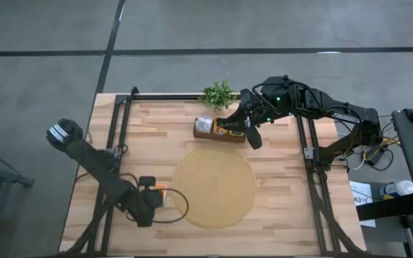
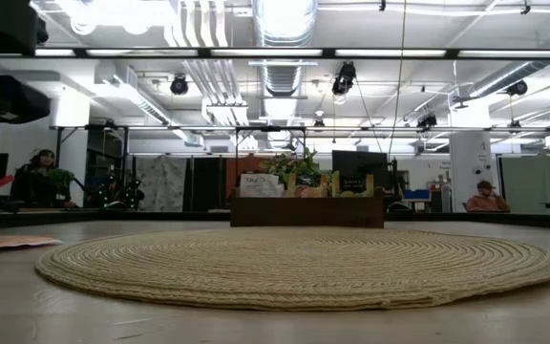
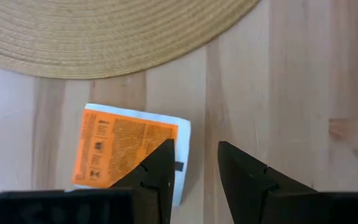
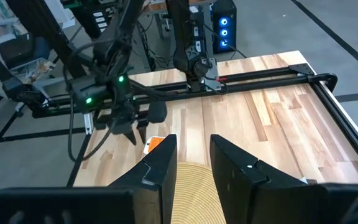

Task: Pick & Place Tea
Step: Put the white tea bag into the left section of the wooden organizer

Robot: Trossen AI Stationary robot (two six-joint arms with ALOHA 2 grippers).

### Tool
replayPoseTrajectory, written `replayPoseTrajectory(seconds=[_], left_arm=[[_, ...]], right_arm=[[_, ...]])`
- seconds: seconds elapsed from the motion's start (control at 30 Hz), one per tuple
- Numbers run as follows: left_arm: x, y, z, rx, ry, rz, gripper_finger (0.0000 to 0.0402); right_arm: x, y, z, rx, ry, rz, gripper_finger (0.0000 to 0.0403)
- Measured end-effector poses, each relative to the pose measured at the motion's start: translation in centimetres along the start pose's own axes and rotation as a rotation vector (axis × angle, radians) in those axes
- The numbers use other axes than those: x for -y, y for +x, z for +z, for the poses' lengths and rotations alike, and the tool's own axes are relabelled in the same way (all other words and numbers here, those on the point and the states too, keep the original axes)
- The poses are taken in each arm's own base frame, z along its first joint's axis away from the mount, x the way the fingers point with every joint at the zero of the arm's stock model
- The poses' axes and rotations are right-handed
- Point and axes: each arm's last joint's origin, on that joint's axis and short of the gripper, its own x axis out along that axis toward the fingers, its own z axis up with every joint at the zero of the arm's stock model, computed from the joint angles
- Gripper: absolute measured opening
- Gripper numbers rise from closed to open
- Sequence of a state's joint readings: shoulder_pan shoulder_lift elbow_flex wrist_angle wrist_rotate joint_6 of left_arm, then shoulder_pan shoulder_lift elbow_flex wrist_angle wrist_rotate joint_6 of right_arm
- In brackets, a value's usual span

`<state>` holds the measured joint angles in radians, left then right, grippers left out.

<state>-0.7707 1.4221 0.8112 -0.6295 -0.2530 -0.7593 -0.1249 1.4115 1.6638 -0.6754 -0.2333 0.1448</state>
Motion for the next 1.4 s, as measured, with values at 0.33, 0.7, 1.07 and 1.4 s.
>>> replayPoseTrajectory(seconds=[0.33,0.7,1.07,1.4], left_arm=[[1.4,2.5,-0.2,-0.108,0.055,0.119,0.0116],[1.5,3.8,-0.5,-0.136,0.049,0.184,0.0116],[1.8,2.8,0.2,-0.139,0.05,0.184,0.0116],[2.1,2.2,0.1,-0.127,0.065,0.215,0.011]], right_arm=[[0.0,0.0,0.0,0.001,-0.011,0.0,0.0095],[0.0,0.0,0.0,0.0,-0.026,0.0,0.0095],[0.0,0.0,0.0,0.001,-0.026,0.0,0.0095],[0.0,0.0,0.0,0.001,-0.026,0.0,0.0095]])
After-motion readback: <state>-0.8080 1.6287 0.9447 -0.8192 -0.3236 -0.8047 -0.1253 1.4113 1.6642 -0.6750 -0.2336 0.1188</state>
